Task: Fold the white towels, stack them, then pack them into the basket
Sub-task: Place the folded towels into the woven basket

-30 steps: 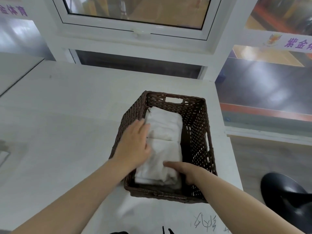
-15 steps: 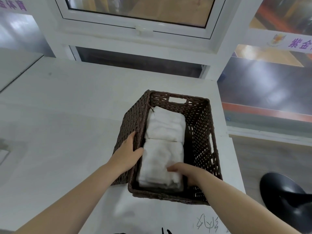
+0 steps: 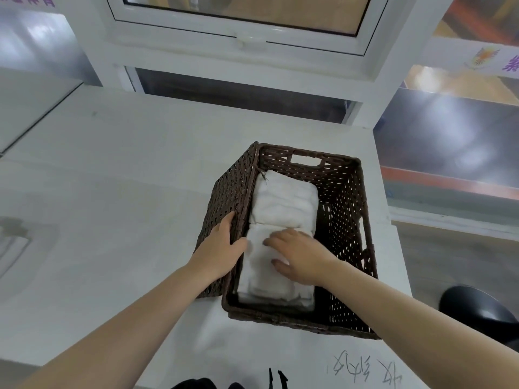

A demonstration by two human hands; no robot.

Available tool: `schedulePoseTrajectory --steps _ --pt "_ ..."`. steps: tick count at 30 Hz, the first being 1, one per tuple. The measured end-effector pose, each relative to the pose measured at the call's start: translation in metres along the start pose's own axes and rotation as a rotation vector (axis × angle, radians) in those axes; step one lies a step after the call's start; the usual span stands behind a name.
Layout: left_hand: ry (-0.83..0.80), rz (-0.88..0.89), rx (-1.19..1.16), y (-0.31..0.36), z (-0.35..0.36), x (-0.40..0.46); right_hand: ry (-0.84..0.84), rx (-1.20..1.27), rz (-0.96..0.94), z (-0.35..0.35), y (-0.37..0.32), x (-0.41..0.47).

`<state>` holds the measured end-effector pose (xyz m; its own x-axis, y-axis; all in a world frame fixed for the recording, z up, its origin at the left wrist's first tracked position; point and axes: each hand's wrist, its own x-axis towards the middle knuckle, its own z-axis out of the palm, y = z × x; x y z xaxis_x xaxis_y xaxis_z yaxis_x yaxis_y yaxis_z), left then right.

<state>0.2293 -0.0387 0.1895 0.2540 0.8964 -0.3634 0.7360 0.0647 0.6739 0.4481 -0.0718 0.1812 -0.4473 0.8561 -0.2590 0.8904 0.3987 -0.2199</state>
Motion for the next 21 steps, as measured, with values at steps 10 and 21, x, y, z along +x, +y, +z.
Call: schedulePoseTrajectory --steps 10,21 --pt "0.037 0.006 -0.016 -0.002 0.004 -0.003 -0.221 -0.100 -0.138 0.074 -0.017 0.006" --pt "0.031 -0.017 -0.071 0.000 0.003 -0.004 0.523 0.947 0.881 0.035 0.019 -0.005"
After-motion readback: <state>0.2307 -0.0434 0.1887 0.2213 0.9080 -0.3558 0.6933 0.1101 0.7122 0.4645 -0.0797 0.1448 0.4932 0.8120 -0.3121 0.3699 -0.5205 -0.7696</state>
